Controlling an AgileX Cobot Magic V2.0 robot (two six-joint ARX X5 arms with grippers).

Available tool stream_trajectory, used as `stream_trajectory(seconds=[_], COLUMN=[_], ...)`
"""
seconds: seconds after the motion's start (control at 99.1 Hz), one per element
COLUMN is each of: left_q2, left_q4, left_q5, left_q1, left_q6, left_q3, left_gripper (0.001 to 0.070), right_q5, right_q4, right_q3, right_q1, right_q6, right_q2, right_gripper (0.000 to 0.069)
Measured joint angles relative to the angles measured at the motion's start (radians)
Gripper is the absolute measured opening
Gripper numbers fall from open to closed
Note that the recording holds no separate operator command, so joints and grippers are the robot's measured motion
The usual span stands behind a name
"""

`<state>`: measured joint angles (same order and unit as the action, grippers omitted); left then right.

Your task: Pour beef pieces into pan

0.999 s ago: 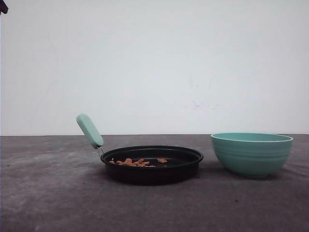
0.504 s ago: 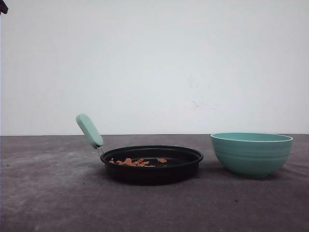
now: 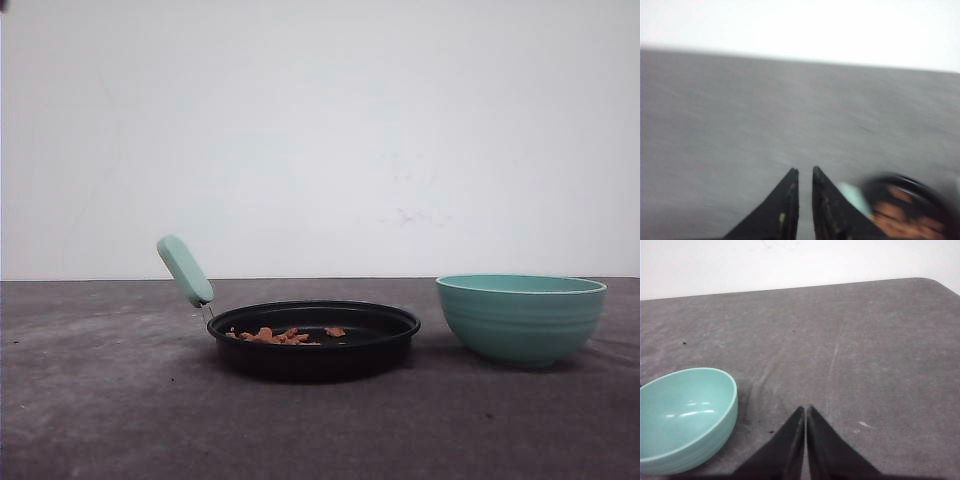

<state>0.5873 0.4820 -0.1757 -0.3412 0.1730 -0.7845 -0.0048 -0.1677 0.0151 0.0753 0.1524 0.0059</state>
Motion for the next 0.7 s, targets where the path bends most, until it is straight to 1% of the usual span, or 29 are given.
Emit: stream_trajectory(seconds=[0.061, 0.111, 0.232, 0.323, 0.383, 0.444, 0.484, 0.595, 0.635, 0.666, 0.696], left_q2=[-0.019, -0.038, -0.117, -0.182, -0.208, -0.209, -0.214, -0.275, -0.309, -0.342, -0.377], left_q4=[0.002, 0.006, 0.008, 0.000, -0.008, -0.015, -0.030, -0.075, -0.097, -0.111, -0.120], left_q5=[-0.087, -0.119, -0.124, -0.125, -0.122, -0.085, -0.038, 0.127, 0.180, 0.202, 0.207], left_q1=[0.003, 0.005, 0.007, 0.016, 0.030, 0.050, 0.074, 0.126, 0.139, 0.148, 0.156], left_q6=[-0.044, -0.064, -0.091, -0.136, -0.153, -0.161, -0.163, -0.167, -0.170, -0.170, -0.169], left_q3=[0.000, 0.000, 0.000, 0.000, -0.001, 0.009, 0.042, 0.191, 0.253, 0.298, 0.341], left_gripper=[0.0022, 0.0022, 0.0022, 0.0022, 0.0022, 0.0022, 0.0022, 0.0022, 0.0022, 0.0022, 0.0022], right_q5=[0.000, 0.000, 0.000, 0.000, 0.000, 0.000, 0.000, 0.000, 0.000, 0.000, 0.000], right_q4=[0.000, 0.000, 0.000, 0.000, 0.000, 0.000, 0.000, 0.000, 0.000, 0.000, 0.000], right_q3=[0.000, 0.000, 0.000, 0.000, 0.000, 0.000, 0.000, 0.000, 0.000, 0.000, 0.000], right_q1=[0.000, 0.000, 0.000, 0.000, 0.000, 0.000, 0.000, 0.000, 0.000, 0.000, 0.000], right_q6=[0.000, 0.000, 0.000, 0.000, 0.000, 0.000, 0.000, 0.000, 0.000, 0.000, 0.000], right_q2=[0.000, 0.000, 0.000, 0.000, 0.000, 0.000, 0.000, 0.000, 0.000, 0.000, 0.000], right_gripper=[0.0005, 0.0005, 0.0005, 0.0005, 0.0005, 0.0005, 0.0005, 0.0005, 0.0005, 0.0005, 0.0005])
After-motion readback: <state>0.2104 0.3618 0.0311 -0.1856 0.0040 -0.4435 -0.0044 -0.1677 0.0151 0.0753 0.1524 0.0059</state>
